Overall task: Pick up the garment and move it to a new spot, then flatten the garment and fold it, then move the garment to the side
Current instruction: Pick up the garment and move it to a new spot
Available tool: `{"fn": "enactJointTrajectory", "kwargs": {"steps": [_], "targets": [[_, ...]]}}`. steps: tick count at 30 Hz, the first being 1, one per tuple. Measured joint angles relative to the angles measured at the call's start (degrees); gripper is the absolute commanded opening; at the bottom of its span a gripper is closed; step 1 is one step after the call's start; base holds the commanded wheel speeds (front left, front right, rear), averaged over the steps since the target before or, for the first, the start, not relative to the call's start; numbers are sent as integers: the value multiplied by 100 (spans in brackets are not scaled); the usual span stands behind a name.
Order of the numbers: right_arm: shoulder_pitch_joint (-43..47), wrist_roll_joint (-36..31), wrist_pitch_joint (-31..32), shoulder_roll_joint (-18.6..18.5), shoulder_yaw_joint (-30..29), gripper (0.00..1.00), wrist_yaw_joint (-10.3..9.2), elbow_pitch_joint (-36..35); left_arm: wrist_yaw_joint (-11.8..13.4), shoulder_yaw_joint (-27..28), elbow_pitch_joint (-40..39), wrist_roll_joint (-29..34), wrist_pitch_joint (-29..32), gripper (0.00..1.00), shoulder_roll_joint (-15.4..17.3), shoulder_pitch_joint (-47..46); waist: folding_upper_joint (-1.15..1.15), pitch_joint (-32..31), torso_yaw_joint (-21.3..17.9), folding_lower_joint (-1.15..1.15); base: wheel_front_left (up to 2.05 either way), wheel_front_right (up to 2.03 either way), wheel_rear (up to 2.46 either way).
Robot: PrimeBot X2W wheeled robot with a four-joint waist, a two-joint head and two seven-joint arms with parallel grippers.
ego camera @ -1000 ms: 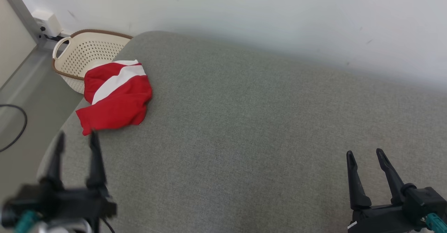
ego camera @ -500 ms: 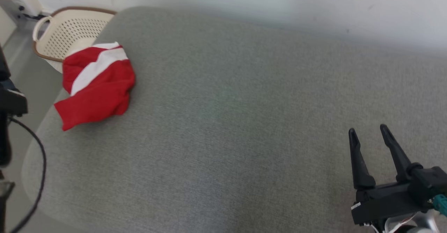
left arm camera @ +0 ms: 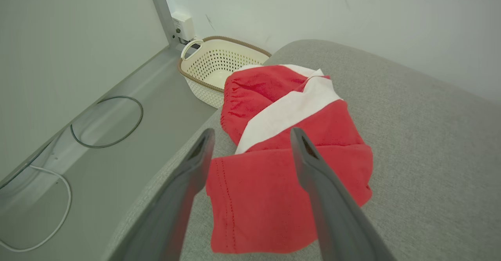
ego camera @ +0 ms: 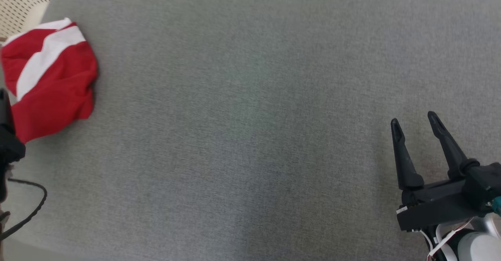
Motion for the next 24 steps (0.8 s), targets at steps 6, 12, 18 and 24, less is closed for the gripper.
{"fn": "enactJointTrajectory", "kwargs": {"steps": [6,12,18,24], "targets": [[-151,42,101,-124,9,100,0,-69,-245,124,938,-334,23,100,-110,-148,0,386,-167,0,0,0,0],[-205,98,123,-191,4,100,0,-99,-461,231,1606,-555,-211,100,-199,-303,0,692,-287,0,0,0,0],[-262,164,99,-160,-21,100,0,-76,-597,211,1962,-581,-498,0,-189,-483,0,777,-366,0,0,0,0],[-286,170,38,-92,-96,100,0,5,-545,145,1936,-394,-1161,0,103,-694,0,635,-355,-1,0,0,0]]}}
